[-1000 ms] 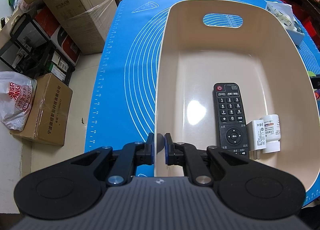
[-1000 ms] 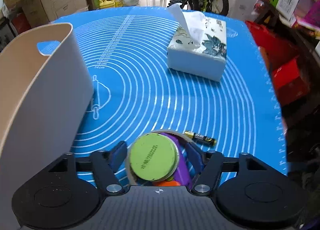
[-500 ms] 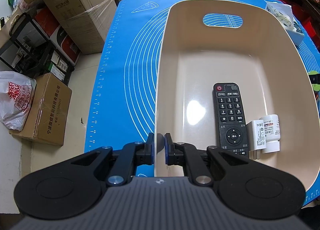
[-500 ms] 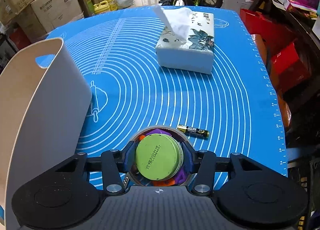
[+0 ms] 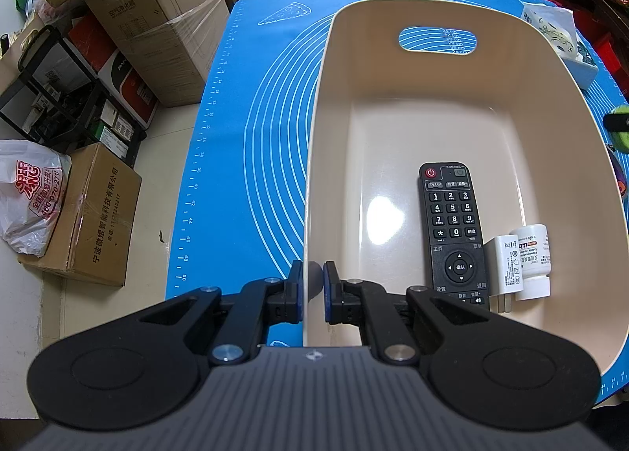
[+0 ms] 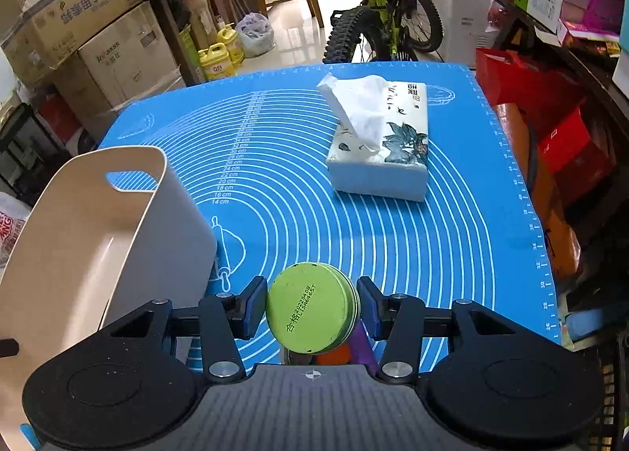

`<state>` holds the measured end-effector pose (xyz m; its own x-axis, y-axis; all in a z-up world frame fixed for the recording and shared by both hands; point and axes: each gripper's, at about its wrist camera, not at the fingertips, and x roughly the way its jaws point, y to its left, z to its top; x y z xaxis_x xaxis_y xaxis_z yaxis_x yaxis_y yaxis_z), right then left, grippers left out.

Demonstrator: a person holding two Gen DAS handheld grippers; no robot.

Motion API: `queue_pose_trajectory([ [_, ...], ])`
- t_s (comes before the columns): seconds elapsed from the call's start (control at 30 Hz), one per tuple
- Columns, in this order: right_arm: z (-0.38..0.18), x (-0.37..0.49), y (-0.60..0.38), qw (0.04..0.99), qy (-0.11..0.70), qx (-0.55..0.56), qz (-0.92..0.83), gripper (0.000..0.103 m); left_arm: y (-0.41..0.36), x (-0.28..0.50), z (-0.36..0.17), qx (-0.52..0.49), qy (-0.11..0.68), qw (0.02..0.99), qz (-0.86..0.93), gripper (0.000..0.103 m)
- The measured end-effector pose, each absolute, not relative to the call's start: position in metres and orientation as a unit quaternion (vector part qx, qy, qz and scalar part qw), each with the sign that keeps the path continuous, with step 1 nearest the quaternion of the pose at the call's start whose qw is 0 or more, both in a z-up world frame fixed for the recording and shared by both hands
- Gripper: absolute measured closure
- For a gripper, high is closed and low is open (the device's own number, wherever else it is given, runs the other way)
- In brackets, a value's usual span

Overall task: Organize rigid objects
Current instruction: 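Carry the green tin into the basket beside the remote and release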

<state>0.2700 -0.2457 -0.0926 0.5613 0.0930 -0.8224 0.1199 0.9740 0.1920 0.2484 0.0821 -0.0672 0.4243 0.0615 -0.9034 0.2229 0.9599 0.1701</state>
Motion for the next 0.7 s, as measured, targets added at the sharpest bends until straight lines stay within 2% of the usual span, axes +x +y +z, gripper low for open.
queue_pose_trajectory([
  [0.3,-0.099,0.268,-0.253,0.874,0.472,0.113,-0.023,0.049,0.082,0.248,-0.067,0.132,0.535,0.833,-0.049,0.092],
  [0.7,-0.027,0.263,-0.228,0.908,0.385,0.156,0.045,0.049,0.081,0.248,-0.068,0.131,0.535,0.833,-0.05,0.092],
])
